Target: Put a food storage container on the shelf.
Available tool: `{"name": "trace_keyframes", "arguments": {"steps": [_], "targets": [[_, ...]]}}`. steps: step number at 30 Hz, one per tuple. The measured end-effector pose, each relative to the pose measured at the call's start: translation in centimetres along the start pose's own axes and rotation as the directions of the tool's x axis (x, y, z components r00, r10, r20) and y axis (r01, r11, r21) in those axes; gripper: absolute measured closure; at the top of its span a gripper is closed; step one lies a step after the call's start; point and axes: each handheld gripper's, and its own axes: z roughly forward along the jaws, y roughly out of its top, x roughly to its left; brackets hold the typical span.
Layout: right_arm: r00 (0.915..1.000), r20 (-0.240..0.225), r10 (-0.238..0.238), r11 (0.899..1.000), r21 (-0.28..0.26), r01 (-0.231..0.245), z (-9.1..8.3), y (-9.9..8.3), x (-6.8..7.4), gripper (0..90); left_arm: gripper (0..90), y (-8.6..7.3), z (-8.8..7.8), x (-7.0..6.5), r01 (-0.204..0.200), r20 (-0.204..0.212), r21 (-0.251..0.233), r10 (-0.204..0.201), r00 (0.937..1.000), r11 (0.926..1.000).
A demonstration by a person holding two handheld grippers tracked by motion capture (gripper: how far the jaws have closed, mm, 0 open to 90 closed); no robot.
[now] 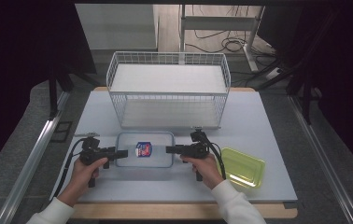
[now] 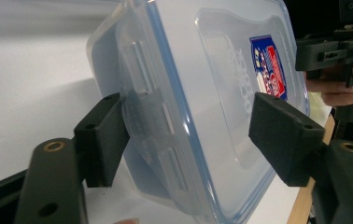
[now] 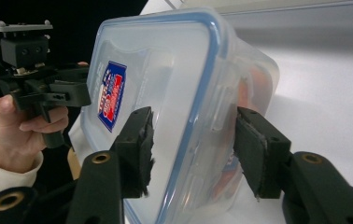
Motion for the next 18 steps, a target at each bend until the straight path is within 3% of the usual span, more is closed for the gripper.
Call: {"name": "trace_keyframes", "arguments": {"steps": [8, 14, 18], "targets": [[0.9988, 0.005, -0.048, 0.999, -0.019, 0.048, -0.7, -0.8, 0.8, 52.0, 36.2, -0.7, -0.8, -0.5, -0.046, 0.007, -0.02, 0.046, 0.9989, 0.9987], [0.9981, -0.005, -0.062, 0.998, -0.018, 0.062, -0.7, -0.9, 0.8, 52.0, 40.4, -1.0, -1.2, 0.0, -0.044, 0.046, -0.029, 0.046, 0.9979, 0.9986], [0.9981, -0.001, -0.061, 0.998, -0.023, 0.061, -0.7, -1.0, 0.9, 52.1, 40.5, -0.9, -1.2, 0.1, -0.044, 0.047, -0.028, 0.045, 0.9979, 0.9986]]}}
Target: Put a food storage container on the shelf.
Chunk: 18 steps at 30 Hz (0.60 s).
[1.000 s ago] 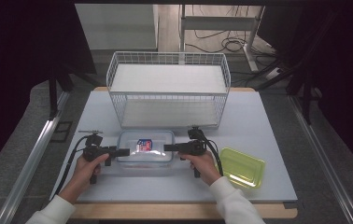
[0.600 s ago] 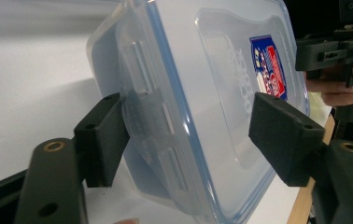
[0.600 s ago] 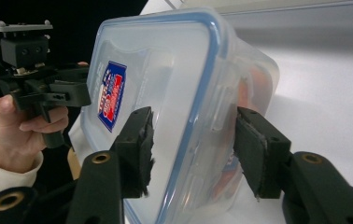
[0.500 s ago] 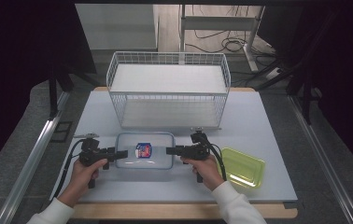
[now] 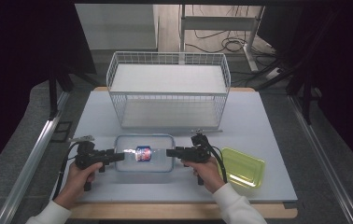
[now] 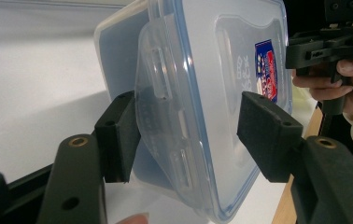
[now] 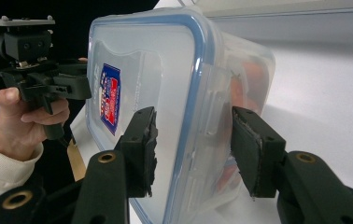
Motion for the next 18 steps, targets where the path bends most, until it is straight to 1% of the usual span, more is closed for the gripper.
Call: {"name": "trace_keyframes", "arguments": {"steps": [6, 9, 10, 11, 13, 14, 16, 18], "targets": [[0.9999, 0.01, -0.003, 1.0, -0.007, 0.003, -0.1, -0.1, 0.2, 52.1, 39.9, 0.0, 0.0, -0.6, -0.005, -0.026, -0.012, 0.004, 0.9997, 0.9999], [0.9999, 0.009, 0.006, 1.0, -0.015, -0.006, -0.2, -0.2, 0.2, 52.3, 40.0, 0.0, -0.1, -1.1, -0.029, -0.043, -0.015, 0.028, 0.9987, 0.9995], [0.9999, 0.009, 0.012, 1.0, -0.016, -0.012, -0.2, -0.2, 0.2, 52.4, 40.2, 0.0, -0.1, -1.3, -0.031, -0.05, -0.022, 0.03, 0.9983, 0.9993], [0.9999, 0.008, 0.013, 1.0, -0.018, -0.013, -0.3, -0.2, 0.2, 52.3, 40.6, 0.1, -0.1, -1.4, -0.042, -0.054, -0.026, 0.04, 0.9978, 0.9988], [0.9999, 0.009, 0.012, 1.0, -0.024, -0.012, -0.4, -0.2, 0.2, 52.3, 41.1, 0.1, -0.1, -1.7, -0.046, -0.067, -0.031, 0.044, 0.9968, 0.9984], [0.9999, 0.01, 0.006, 1.0, -0.024, -0.006, -0.4, -0.2, 0.2, 52.4, 41.1, 0.1, -0.1, -1.7, -0.048, -0.07, -0.032, 0.046, 0.9965, 0.9983], [0.9999, 0.008, 0.009, 0.999, -0.031, -0.009, -0.4, -0.3, 0.2, 52.7, 40.8, 0.2, 0.0, -1.8, -0.047, -0.072, -0.034, 0.045, 0.9964, 0.9983], [0.9999, 0.007, 0.01, 0.999, -0.034, -0.009, -0.5, -0.3, 0.2, 53.0, 40.6, 0.2, 0.0, -1.9, -0.066, -0.084, -0.033, 0.063, 0.9945, 0.9973]]}}
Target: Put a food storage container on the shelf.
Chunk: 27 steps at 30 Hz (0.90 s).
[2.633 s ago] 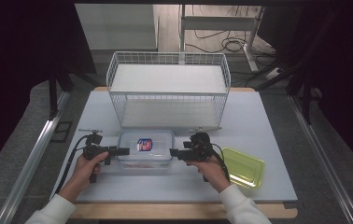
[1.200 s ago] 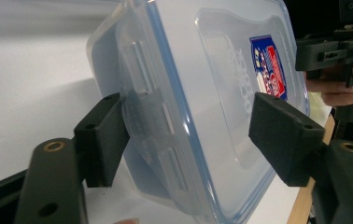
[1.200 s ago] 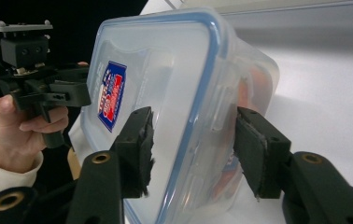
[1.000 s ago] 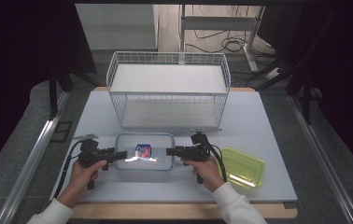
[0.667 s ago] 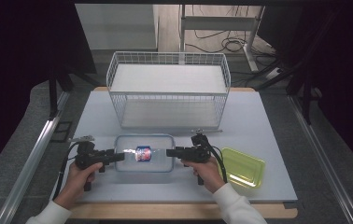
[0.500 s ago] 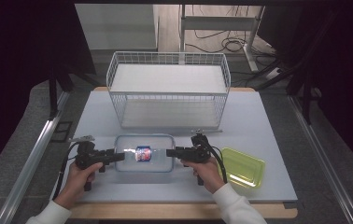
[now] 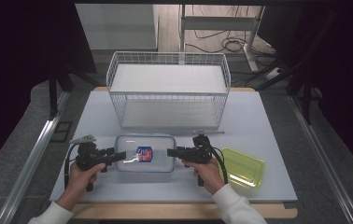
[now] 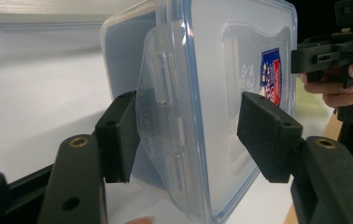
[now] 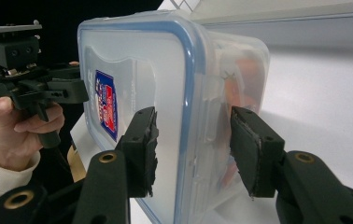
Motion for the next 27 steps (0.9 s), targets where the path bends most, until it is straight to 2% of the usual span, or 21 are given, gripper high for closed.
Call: {"name": "trace_keyframes", "arguments": {"steps": [6, 14, 21, 27], "targets": [[0.9996, 0.007, -0.029, 0.999, -0.029, 0.029, -0.7, 0.4, 0.4, 52.9, 40.5, 0.7, -0.1, -0.6, -0.025, -0.001, -0.017, 0.025, 0.9997, 0.9995], [0.9946, 0.032, -0.098, 0.993, -0.069, 0.1, -2.6, 1.8, 1.7, 52.7, 40.9, 2.5, -0.3, -2.0, -0.066, 0.01, -0.048, 0.067, 0.9977, 0.9966], [0.9881, 0.049, -0.146, 0.982, -0.117, 0.151, -4.6, 4.3, 2.7, 52.6, 41.3, 5.6, -0.6, -3.3, -0.113, 0.014, -0.087, 0.114, 0.9933, 0.9898], [0.9838, 0.064, -0.167, 0.973, -0.151, 0.175, -6.3, 7.0, 3.1, 52.4, 41.3, 8.7, -0.4, -4.2, -0.144, 0.015, -0.11, 0.147, 0.989, 0.9834]]}}
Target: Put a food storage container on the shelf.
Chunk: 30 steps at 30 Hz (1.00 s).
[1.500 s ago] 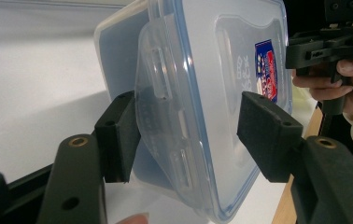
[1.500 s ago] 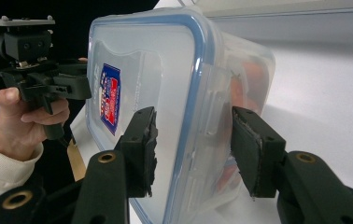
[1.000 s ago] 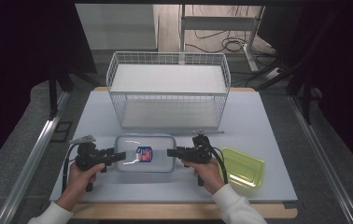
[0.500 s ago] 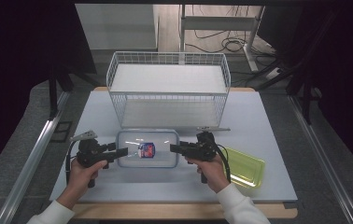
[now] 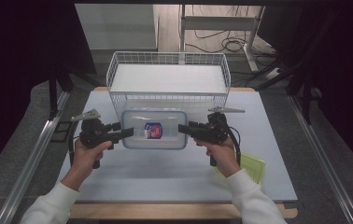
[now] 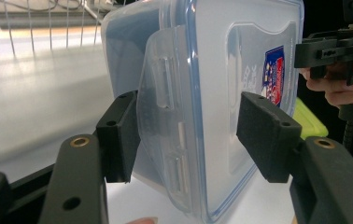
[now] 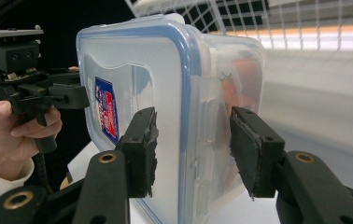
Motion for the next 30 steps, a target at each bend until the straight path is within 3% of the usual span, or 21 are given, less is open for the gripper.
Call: {"name": "trace_keyframes", "arguments": {"steps": [17, 23, 30], "targets": [[0.9987, 0.019, -0.048, 0.997, -0.052, 0.049, -1.8, 8.0, -0.6, 52.2, 42.0, 8.7, 1.1, 0.2, -0.054, 0.013, -0.032, 0.055, 0.9984, 0.998], [0.998, 0.023, -0.058, 0.997, -0.05, 0.06, -1.8, 11.2, -0.9, 52.2, 42.4, 11.3, 1.7, 1.0, -0.046, 0.025, -0.039, 0.047, 0.9986, 0.9982], [0.9988, 0.022, -0.044, 0.999, -0.027, 0.045, -1.0, 13.5, -2.5, 52.2, 42.4, 13.4, 2.9, 2.4, -0.025, 0.023, -0.02, 0.026, 0.9994, 0.9995]]}}
